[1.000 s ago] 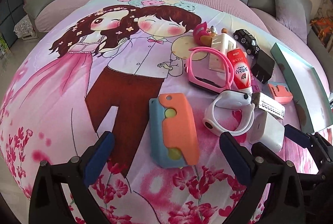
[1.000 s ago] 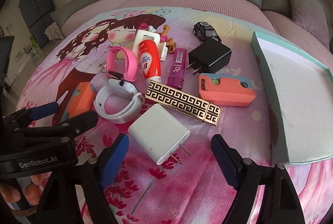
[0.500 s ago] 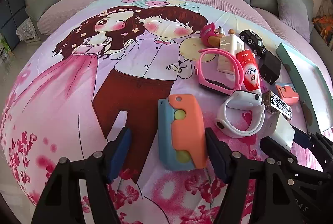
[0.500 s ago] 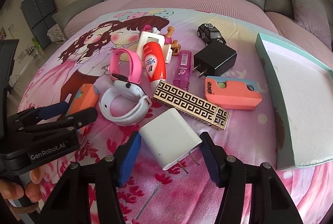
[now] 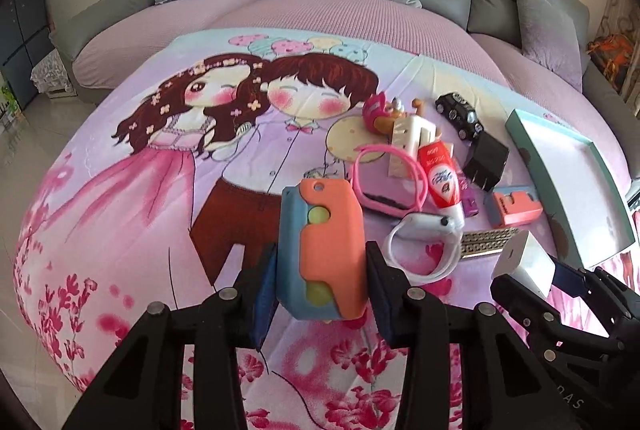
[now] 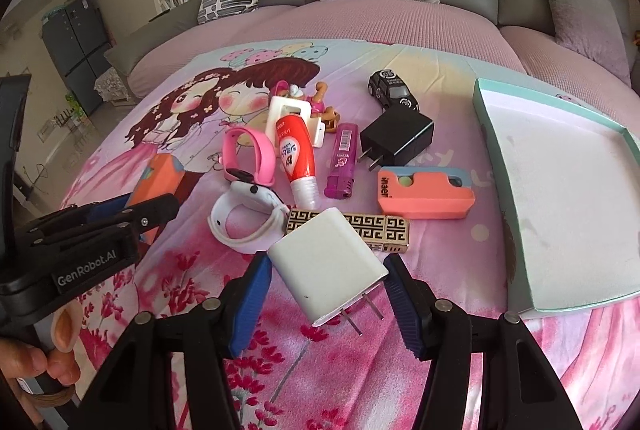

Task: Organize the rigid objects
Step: 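Close left gripper on the case while right gripper grasps the charger, lift both, then lower the case into the tray with left gripper while right releases charger there, then move both open grippers back from the tray toward the item pile, then grasp the gold Greek-key plate with right gripper while left approaches white smartwatch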

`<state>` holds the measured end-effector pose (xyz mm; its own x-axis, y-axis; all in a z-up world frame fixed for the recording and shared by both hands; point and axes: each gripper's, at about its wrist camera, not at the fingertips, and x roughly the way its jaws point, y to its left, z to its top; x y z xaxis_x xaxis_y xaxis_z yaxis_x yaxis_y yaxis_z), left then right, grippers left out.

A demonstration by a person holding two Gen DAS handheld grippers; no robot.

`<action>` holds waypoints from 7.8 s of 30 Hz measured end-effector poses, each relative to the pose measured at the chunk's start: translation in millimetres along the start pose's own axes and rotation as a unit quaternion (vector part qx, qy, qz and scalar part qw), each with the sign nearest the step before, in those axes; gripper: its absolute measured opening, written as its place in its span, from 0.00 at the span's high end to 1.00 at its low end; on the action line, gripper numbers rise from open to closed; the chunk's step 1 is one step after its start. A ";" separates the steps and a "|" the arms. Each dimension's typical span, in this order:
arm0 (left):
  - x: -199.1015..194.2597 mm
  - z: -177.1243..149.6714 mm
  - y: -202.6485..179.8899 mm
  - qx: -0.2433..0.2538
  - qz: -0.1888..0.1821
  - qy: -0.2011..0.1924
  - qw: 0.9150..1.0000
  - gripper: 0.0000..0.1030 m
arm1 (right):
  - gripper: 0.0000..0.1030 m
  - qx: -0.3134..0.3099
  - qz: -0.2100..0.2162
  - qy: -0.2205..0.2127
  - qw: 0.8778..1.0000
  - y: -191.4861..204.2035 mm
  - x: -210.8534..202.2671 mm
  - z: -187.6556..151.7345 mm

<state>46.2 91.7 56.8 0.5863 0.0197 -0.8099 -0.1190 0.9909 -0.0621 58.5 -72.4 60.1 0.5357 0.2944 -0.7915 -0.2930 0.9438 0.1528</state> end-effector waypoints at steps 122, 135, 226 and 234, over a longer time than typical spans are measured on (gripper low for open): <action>72.4 73.0 -210.4 -0.041 0.025 0.005 0.999 0.01 | 0.00 0.192 -0.243 -0.030 0.950 -255.6 -33.9 26.7; 72.4 74.4 -202.6 -0.052 0.011 0.009 0.999 0.01 | 0.00 0.176 -0.244 -0.035 0.953 -243.7 -35.3 33.7; 37.4 9.7 21.7 -0.178 0.025 0.065 0.981 0.01 | 0.14 -0.005 -0.042 0.088 0.995 -17.3 63.9 24.6; 42.5 11.0 3.4 -0.162 -0.012 0.078 0.984 0.01 | 0.17 0.002 -0.040 0.090 0.995 -27.0 59.1 23.6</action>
<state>79.5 97.4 28.6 0.4646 -0.0491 -0.8842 -0.3698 0.8964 -0.2441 116.8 -77.0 23.2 0.4064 0.1878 -0.8942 -0.2527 0.9636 0.0875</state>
